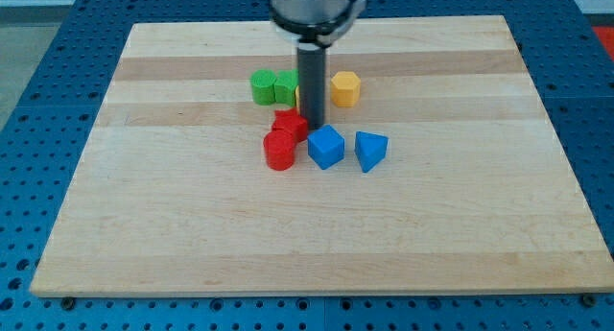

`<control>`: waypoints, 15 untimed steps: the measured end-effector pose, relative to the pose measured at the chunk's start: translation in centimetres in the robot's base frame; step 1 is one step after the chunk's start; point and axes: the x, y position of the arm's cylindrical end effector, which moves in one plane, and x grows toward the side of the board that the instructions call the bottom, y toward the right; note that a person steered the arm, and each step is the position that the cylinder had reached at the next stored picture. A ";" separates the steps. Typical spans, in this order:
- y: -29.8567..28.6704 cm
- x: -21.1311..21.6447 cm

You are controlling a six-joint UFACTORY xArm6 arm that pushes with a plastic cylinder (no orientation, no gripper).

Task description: Push the yellow hexagon to the right side of the board

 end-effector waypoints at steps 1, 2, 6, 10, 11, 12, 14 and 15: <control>-4.9 0.1; -8.9 -0.1; 5.9 -5.1; 11.1 -6.1; 10.5 -10.3; 13.1 -10.1; 17.2 -7.2; 19.6 -7.2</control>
